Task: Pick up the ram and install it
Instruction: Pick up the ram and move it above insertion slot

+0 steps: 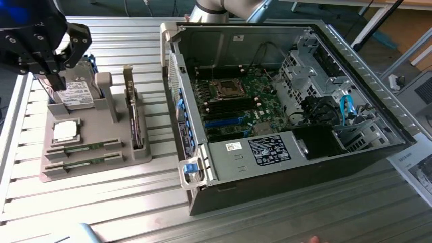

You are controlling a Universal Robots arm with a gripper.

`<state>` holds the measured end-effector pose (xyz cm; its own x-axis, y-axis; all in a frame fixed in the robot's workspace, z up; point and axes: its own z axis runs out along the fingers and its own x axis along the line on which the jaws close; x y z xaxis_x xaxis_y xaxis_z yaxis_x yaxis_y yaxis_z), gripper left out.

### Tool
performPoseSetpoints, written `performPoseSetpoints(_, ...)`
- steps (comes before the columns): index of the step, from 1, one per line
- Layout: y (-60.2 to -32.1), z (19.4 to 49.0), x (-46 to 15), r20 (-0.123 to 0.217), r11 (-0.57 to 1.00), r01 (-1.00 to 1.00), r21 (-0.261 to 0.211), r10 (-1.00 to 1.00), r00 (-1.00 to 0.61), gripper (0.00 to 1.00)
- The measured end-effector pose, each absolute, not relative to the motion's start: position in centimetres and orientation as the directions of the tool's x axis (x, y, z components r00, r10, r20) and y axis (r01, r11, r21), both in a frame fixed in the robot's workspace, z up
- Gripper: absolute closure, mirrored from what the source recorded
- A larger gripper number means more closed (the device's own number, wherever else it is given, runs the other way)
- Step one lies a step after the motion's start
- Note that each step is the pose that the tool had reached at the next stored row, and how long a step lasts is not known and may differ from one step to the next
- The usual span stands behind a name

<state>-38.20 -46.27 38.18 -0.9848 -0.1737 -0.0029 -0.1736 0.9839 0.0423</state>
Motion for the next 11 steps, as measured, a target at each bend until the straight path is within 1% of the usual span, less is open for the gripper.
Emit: performPoseSetpoints(11,-46.27,38.18,-38.20,-0.003,0.901,-0.432,0.042,-0.432,-0.902,0.90)
